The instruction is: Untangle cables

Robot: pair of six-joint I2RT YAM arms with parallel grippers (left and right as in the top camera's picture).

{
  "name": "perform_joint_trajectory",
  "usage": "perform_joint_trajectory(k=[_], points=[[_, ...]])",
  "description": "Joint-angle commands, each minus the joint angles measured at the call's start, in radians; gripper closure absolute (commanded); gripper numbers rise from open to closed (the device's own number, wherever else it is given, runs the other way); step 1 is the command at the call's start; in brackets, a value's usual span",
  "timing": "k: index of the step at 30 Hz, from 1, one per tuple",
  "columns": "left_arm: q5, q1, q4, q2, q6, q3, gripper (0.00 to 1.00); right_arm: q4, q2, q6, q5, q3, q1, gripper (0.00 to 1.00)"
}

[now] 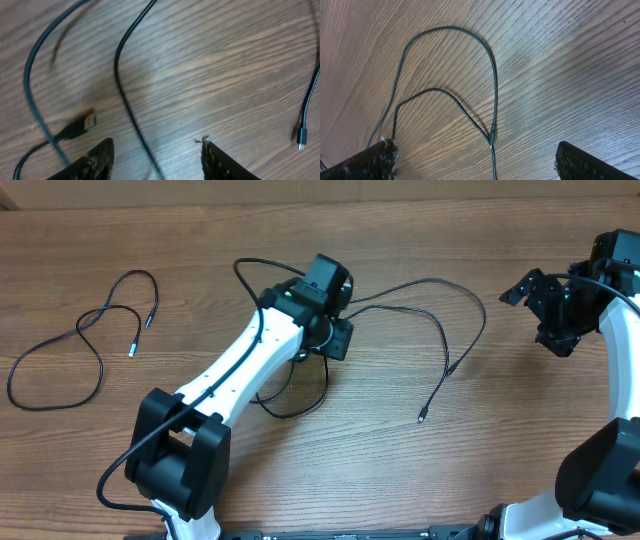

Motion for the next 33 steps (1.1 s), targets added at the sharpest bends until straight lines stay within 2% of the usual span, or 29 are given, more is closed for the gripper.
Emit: perform_joint_trajectory(k=[1,3,5,7,17,22,26,33], points=[[-0.115,-0.023,0.035,0.007,0.007,-0.010,0.44,0.002,-0.012,-0.007,0.006,-0.006,-0.003,0.00],[-0.230,-0.023,0.064,0.007,0.008,-0.010,0.40,0.002,-0.012,-0.007,0.006,-0.006,-0.003,0.00],[-0.301,-0.013,0.084,0.007,0.041,-0.010,0.32,0.002,-0.012,-0.007,0.006,-0.006,-0.003,0.00],[-0.305,0.001,0.107,0.007,0.116,-0.010,0.32,0.002,-0.012,-0.007,0.006,-0.006,-0.003,0.00],[-0.276,0.080,0.280,0.064,0.143,-0.010,0.38,0.002,-0.012,-0.007,0.006,-0.006,-0.003,0.00],[-0.126,0.069,0.193,0.095,0.142,-0.010,0.44,0.002,-0.012,-0.007,0.006,-0.006,-0.003,0.00],[-0.102,0.050,0.123,0.095,0.142,-0.008,0.45,0.002,-0.012,-0.007,0.006,-0.006,-0.003,0.00],[-0.053,0.009,0.064,0.095,0.130,-0.008,0.58,0.002,-0.012,-0.007,0.006,-0.006,-0.003,0.00]])
